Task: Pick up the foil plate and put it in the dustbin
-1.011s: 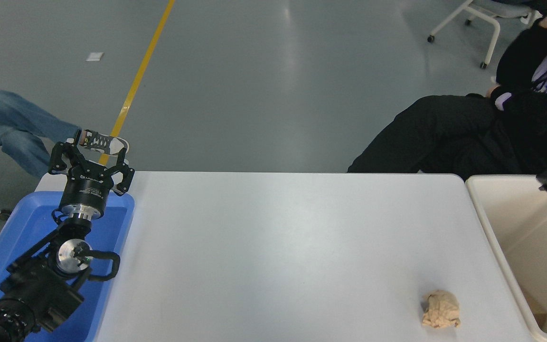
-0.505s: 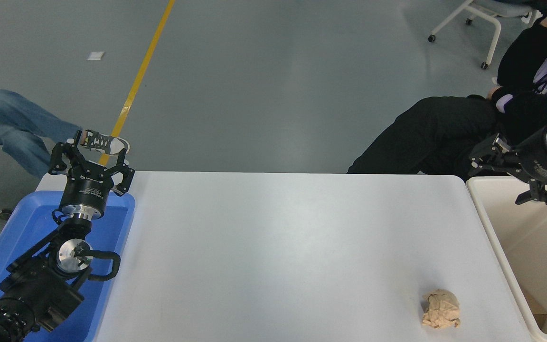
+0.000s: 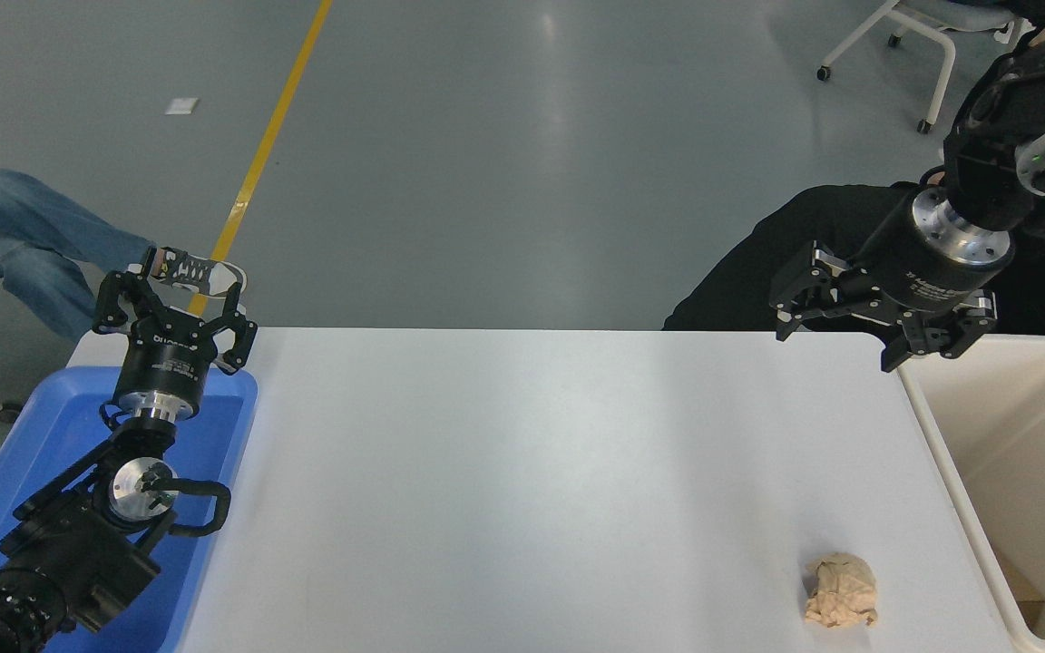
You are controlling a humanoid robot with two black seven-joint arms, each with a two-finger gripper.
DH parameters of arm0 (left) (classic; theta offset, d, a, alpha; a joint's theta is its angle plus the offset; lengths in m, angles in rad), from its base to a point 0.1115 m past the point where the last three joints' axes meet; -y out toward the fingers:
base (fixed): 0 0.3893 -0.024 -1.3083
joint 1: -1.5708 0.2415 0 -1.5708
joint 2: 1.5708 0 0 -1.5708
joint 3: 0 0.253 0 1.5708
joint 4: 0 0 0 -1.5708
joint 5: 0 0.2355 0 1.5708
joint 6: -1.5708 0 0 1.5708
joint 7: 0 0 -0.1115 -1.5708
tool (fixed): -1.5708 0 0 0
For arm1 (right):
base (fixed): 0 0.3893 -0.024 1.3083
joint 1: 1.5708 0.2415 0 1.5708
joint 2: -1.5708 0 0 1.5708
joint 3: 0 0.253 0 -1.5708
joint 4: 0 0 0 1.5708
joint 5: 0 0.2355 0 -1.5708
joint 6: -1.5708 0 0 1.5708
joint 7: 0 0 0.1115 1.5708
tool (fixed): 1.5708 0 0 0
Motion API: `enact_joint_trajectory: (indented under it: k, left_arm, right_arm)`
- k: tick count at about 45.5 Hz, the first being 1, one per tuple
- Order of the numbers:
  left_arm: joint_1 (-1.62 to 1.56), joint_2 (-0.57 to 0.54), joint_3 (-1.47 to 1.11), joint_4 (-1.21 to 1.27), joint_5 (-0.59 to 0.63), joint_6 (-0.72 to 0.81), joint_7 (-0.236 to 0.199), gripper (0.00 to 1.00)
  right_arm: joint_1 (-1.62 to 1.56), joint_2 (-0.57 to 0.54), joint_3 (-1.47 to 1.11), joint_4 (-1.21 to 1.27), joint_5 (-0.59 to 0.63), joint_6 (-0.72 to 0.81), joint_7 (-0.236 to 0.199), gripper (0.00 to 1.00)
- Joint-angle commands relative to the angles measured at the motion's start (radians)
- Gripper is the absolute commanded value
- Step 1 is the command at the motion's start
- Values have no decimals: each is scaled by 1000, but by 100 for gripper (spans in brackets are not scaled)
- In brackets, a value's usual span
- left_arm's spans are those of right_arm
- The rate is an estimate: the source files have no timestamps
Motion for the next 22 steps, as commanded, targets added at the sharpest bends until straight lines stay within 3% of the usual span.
enact_joint_trajectory:
  k: [1,22]
  left_arm:
    - [0,0,0,0,0,0,0,99]
    - [0,0,0,0,0,0,0,99]
  right_arm:
    - [10,20,12,7,-6,8,0,100]
    - [-42,42,133,-119,-138,8,0,100]
